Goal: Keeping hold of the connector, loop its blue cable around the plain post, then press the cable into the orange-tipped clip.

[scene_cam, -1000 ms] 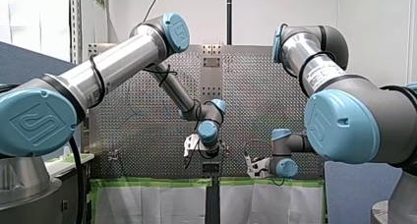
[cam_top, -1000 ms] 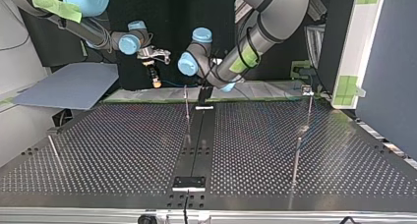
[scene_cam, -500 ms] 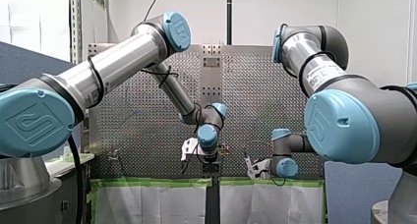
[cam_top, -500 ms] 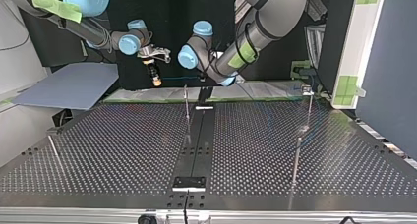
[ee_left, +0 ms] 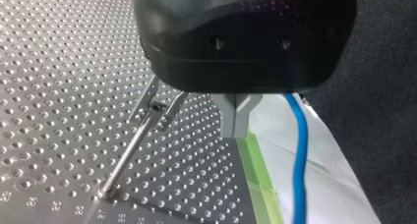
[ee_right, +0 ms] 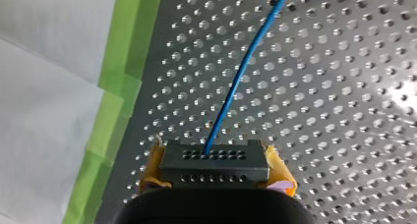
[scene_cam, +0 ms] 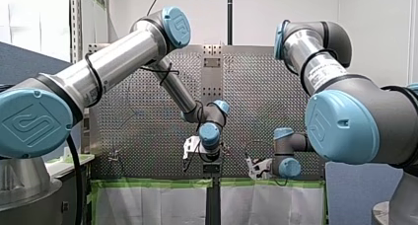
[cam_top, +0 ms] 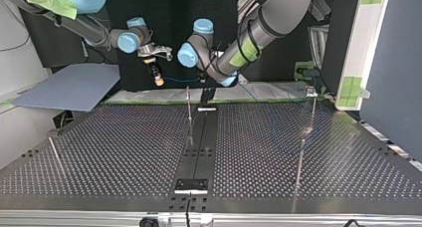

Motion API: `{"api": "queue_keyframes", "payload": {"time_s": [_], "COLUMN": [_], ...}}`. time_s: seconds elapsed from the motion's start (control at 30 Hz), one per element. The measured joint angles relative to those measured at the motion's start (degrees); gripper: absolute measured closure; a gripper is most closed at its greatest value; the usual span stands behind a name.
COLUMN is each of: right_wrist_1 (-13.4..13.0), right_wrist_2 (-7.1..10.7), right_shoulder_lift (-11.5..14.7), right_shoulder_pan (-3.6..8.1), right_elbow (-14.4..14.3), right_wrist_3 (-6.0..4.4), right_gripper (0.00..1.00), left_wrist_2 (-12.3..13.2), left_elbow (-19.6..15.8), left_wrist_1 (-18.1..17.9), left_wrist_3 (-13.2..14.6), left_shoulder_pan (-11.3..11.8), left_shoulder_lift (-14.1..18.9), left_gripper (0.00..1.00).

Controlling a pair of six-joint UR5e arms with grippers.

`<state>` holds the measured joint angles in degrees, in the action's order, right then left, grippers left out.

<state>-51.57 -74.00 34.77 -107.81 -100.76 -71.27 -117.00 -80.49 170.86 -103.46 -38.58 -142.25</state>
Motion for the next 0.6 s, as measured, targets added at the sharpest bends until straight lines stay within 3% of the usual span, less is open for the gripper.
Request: {"api": "queue_keyframes", "payload": {"time_s": [0.23, 0.43, 0.6], "right_wrist_1": [-0.8, -1.1, -1.3], "right_wrist_2": [0.09, -0.27, -0.27], "right_shoulder_lift": [2.6, 3.0, 3.0], "right_shoulder_pan": [0.91, 2.09, 2.61], "right_elbow": [-1.4, -1.4, -1.4], "right_wrist_3": [-1.02, -2.62, -3.09], "right_gripper": [1.0, 1.0, 1.0], "left_wrist_2": [0.0, 0.1, 0.4], "left_elbow": [0.0, 0.0, 0.0], "left_wrist_1": [-0.2, -1.2, -2.9], "left_wrist_3": [-0.1, -0.2, -0.4], "left_shoulder_pan": [0.1, 0.4, 0.7], "left_shoulder_lift": [0.0, 0.0, 0.0], "left_gripper": [0.99, 0.99, 0.99]}}
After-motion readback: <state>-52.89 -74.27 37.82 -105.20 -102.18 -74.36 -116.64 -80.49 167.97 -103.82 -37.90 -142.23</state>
